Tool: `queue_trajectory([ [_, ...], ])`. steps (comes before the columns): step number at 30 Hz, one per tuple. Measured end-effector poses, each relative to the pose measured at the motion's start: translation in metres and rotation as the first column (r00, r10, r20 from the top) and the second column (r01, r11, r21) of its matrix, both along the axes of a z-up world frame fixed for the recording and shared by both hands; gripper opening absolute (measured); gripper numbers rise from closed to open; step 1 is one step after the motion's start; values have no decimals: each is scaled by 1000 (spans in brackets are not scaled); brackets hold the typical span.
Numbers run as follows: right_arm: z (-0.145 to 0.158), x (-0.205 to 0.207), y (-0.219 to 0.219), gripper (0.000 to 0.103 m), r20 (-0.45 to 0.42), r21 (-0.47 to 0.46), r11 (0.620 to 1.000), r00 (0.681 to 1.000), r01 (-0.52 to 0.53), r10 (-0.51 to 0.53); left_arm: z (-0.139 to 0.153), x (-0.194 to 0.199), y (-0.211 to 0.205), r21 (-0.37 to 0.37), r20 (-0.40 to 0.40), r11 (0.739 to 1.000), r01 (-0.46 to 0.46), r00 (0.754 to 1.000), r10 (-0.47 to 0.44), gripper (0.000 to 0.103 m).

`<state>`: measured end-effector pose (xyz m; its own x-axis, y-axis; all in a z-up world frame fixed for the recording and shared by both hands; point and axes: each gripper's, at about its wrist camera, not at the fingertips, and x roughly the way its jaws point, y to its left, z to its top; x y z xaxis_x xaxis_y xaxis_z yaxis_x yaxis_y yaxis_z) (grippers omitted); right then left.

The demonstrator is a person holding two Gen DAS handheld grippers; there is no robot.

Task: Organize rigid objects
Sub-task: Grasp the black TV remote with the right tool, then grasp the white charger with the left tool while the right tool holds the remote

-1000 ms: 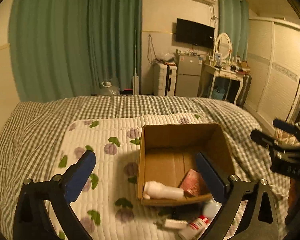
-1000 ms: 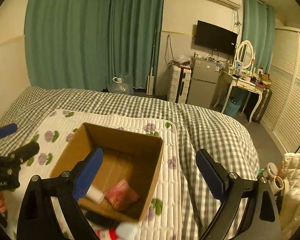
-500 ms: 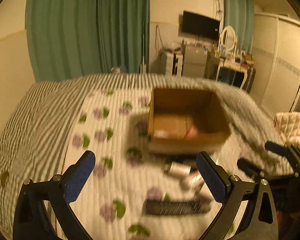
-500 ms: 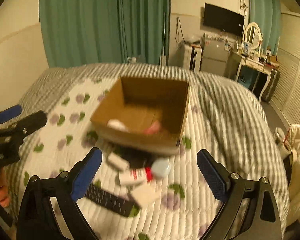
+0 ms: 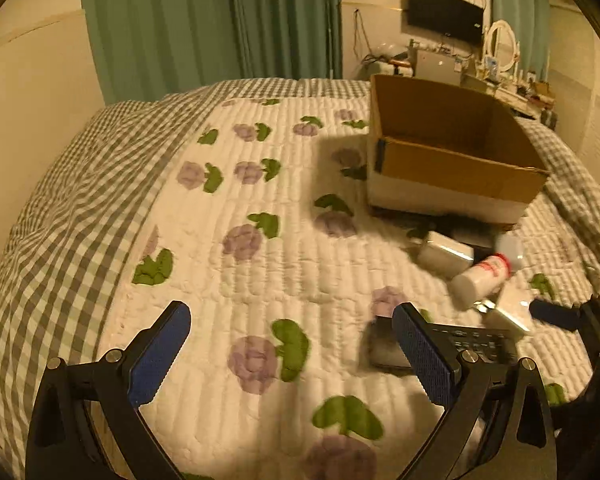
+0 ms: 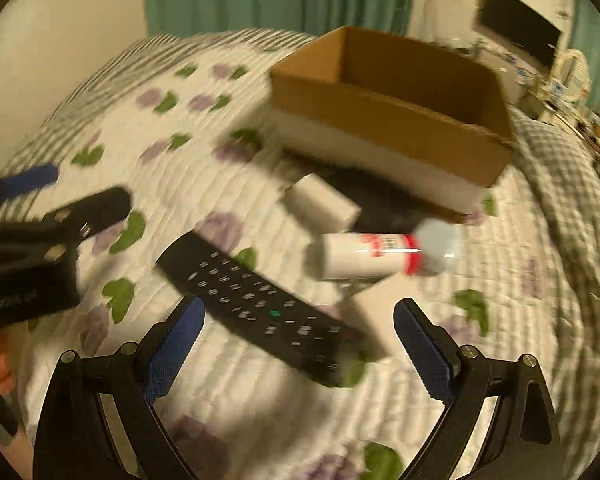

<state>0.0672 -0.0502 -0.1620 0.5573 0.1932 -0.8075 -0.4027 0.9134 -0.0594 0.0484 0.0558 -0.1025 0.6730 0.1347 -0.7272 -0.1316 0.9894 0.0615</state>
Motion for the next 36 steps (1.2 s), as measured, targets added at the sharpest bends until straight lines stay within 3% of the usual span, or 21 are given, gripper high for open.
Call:
queue_trajectory([
  [7,-31,12,26,92,-70,-24,997,995,-79,78,-7,12,25,-55,-27,995,-81,996,80,103],
  [8,-34,14,26,88,-66,-20,997,995,-71,69,-7,12,27,-59,-26,995,-86,996,84,103],
  [10,-36,19,27,64,-73,-12,998,996,-59,58,-7,13,30,-73,-27,993,-93,995,92,103],
  [16,-33,20,25,37,-38,-42,998,999,-39,38,-8,13,26,-66,-43,994,-92,995,89,103],
  [21,-21,20,9,21,-21,17,1000,1000,-1,1,-5,14,17,-51,-44,996,-74,996,72,103],
  [25,-8,18,-10,19,-12,83,996,999,40,-39,-3,17,5,-36,-43,998,-42,998,40,103],
  [31,26,5,-40,18,72,152,985,994,75,-87,6,19,-29,-6,-34,1000,27,999,-27,103],
  [36,42,5,-84,18,117,178,968,973,175,-197,8,26,-58,-19,-28,997,78,997,-78,103],
])
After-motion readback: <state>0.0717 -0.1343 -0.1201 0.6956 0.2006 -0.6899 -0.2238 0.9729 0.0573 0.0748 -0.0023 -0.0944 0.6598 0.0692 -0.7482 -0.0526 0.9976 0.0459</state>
